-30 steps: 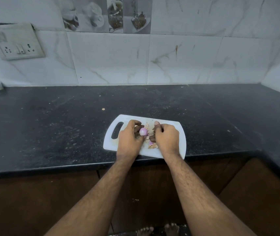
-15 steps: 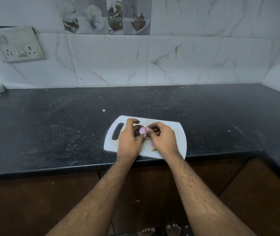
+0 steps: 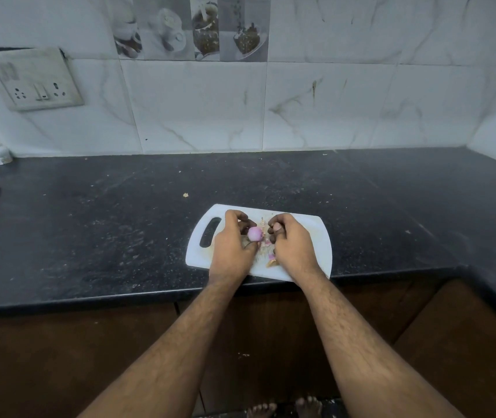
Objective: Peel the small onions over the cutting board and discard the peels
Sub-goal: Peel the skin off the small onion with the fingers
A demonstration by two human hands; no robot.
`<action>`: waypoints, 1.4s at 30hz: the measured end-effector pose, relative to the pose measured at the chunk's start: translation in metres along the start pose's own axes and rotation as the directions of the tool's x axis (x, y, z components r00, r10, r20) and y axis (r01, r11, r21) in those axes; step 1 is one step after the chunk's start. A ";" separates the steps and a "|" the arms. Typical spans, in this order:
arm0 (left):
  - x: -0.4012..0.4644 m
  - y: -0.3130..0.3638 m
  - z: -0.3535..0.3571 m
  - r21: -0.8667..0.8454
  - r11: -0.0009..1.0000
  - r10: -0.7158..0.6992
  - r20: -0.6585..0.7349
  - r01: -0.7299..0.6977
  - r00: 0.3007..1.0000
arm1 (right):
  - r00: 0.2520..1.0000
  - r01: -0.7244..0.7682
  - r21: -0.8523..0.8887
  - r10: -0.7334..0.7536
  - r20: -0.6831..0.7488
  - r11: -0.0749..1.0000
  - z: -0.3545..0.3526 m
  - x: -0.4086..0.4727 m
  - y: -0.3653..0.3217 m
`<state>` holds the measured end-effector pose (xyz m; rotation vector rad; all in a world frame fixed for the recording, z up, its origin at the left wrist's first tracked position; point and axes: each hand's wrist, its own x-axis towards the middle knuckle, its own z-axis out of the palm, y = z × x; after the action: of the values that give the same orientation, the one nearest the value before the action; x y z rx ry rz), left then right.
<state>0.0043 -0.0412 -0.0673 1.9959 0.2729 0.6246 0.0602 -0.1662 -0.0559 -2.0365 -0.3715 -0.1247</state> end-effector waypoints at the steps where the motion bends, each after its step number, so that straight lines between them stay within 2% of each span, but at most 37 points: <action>1: 0.000 0.000 0.000 -0.004 1.000 -0.009 0.015 0.010 1.000 | 0.999 0.023 0.011 -0.023 0.022 1.000 0.002 0.000 0.000; 3: 0.000 0.001 -0.001 -0.010 1.000 -0.027 0.038 0.028 0.999 | 0.997 0.046 0.019 -0.048 0.064 0.999 0.005 -0.001 -0.002; 6: 0.000 0.001 -0.001 -0.003 0.999 -0.041 0.043 0.041 0.998 | 0.999 0.029 0.019 -0.030 0.045 0.999 0.004 0.000 -0.002; 7: 0.000 -0.001 0.001 0.039 0.998 -0.046 0.019 0.045 0.999 | 0.999 0.019 0.031 -0.020 0.045 0.999 0.003 0.000 -0.001; 10: 0.004 -0.005 0.003 0.327 0.943 -0.034 -0.071 0.055 0.997 | 0.999 -0.012 0.123 0.005 0.051 0.992 0.000 0.000 0.002; 12: 0.005 -0.005 0.004 0.391 0.920 0.006 -0.044 0.012 0.999 | 0.999 -0.001 0.161 -0.008 0.054 0.987 -0.001 0.000 0.004; 16: 0.005 -0.008 0.002 0.181 0.984 0.000 0.020 -0.004 1.000 | 0.992 0.044 0.128 -0.058 0.111 0.991 -0.001 0.003 0.004; 19: 0.002 -0.001 -0.003 -0.015 0.998 -0.060 0.076 0.061 0.995 | 0.989 0.074 0.060 -0.081 0.122 0.995 0.000 0.001 0.002; 21: 0.001 0.004 -0.005 -0.073 0.992 -0.098 0.087 0.105 0.991 | 0.989 0.088 0.045 -0.093 0.115 0.995 0.001 -0.001 0.001; 25: 0.001 0.003 -0.005 -0.003 1.000 -0.030 0.082 0.031 0.996 | 0.989 0.087 0.053 -0.093 0.115 0.995 0.002 -0.002 0.002; 28: 0.000 0.001 -0.006 -0.050 0.998 -0.034 0.055 0.037 0.998 | 0.985 0.083 0.072 -0.092 0.146 0.994 0.000 -0.002 0.003; 32: 0.000 0.001 -0.006 -0.117 0.991 -0.059 -0.001 0.059 0.998 | 0.992 0.021 0.163 -0.041 0.120 0.986 -0.006 -0.003 0.000; 38: 0.000 0.001 -0.002 -0.016 0.999 -0.043 0.003 0.043 0.999 | 0.997 -0.010 0.177 -0.004 0.081 0.984 0.001 -0.004 -0.001; 42: 0.001 0.003 -0.001 0.058 0.998 -0.007 0.013 0.006 1.000 | 0.999 -0.009 0.085 0.005 0.048 0.996 0.001 -0.002 0.000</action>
<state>0.0041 -0.0416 -0.0640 2.0529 0.2923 0.6054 0.0582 -0.1653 -0.0569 -1.9586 -0.3935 -0.0552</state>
